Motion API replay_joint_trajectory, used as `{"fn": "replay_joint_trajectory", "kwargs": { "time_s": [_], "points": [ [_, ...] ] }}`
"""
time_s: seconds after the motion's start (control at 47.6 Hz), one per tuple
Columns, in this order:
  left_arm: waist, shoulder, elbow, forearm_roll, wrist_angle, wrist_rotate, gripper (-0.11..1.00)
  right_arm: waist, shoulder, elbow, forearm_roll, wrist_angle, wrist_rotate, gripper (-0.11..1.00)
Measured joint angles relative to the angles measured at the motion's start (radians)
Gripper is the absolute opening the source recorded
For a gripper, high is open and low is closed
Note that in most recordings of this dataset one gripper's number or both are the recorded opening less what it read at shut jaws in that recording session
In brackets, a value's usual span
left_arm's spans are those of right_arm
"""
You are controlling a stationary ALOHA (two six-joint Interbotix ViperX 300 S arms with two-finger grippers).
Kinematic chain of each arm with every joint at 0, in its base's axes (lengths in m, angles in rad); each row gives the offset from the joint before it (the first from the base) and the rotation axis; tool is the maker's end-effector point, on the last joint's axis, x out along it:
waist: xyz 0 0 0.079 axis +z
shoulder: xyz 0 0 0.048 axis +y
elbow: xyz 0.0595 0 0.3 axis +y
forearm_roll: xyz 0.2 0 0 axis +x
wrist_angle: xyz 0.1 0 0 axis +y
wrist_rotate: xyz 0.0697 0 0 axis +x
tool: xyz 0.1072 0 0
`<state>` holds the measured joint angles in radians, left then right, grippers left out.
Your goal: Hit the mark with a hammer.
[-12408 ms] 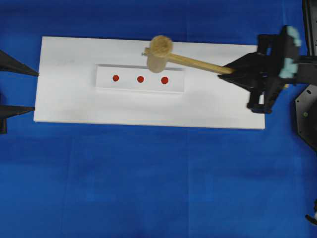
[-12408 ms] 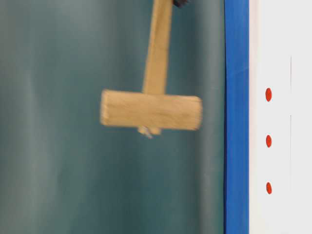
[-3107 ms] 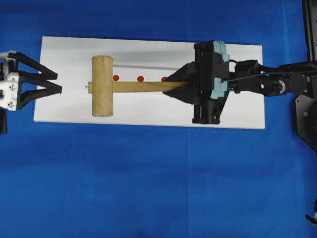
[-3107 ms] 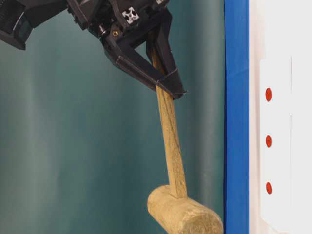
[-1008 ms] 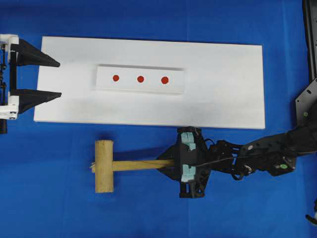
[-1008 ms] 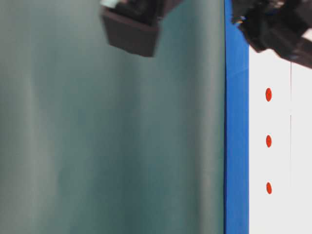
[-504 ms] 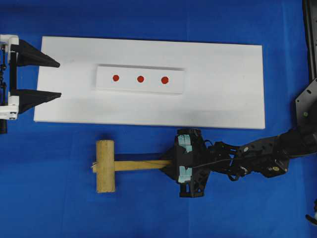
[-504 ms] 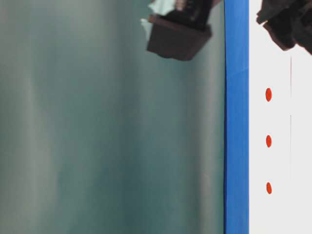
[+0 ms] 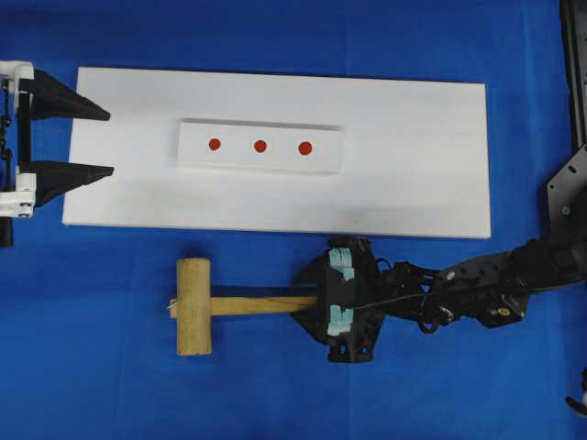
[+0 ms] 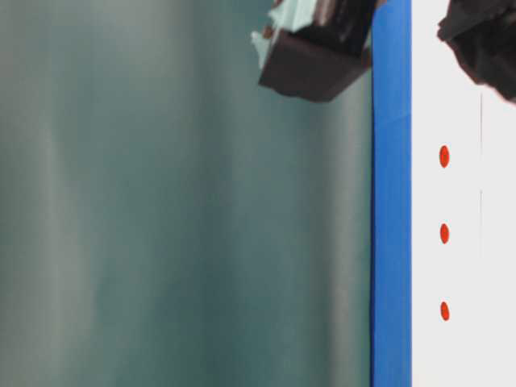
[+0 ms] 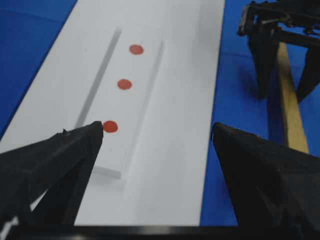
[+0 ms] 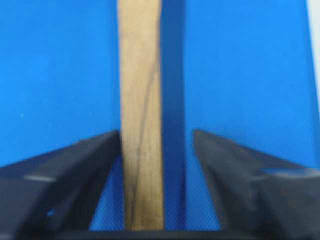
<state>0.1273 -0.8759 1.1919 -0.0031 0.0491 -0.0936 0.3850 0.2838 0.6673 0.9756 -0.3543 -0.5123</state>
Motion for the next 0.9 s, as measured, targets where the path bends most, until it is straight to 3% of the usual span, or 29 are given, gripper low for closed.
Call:
{"fn": "replay_joint_trajectory", "kwargs": {
  "time_s": [0.063,0.189,0.378,0.567,0.903],
  "points": [
    [-0.002,0.0,0.0,0.0,0.002,-0.005,0.86,0.002,-0.017,0.003,-0.002,0.008,-0.014,0.89],
    [0.0,0.0,0.0,-0.002,0.006,-0.011,0.86,0.002,-0.092,0.018,-0.011,0.011,-0.048,0.8],
    [0.0,-0.003,0.0,-0.002,0.008,-0.011,0.86,-0.034,-0.233,0.051,-0.012,0.035,-0.112,0.8],
    [0.0,-0.005,0.0,-0.002,0.009,-0.012,0.86,-0.118,-0.379,0.061,-0.012,0.135,-0.16,0.8],
    [0.0,-0.006,0.002,-0.002,0.017,-0.011,0.86,-0.341,-0.586,0.094,-0.015,0.351,-0.276,0.8]
  ]
}}
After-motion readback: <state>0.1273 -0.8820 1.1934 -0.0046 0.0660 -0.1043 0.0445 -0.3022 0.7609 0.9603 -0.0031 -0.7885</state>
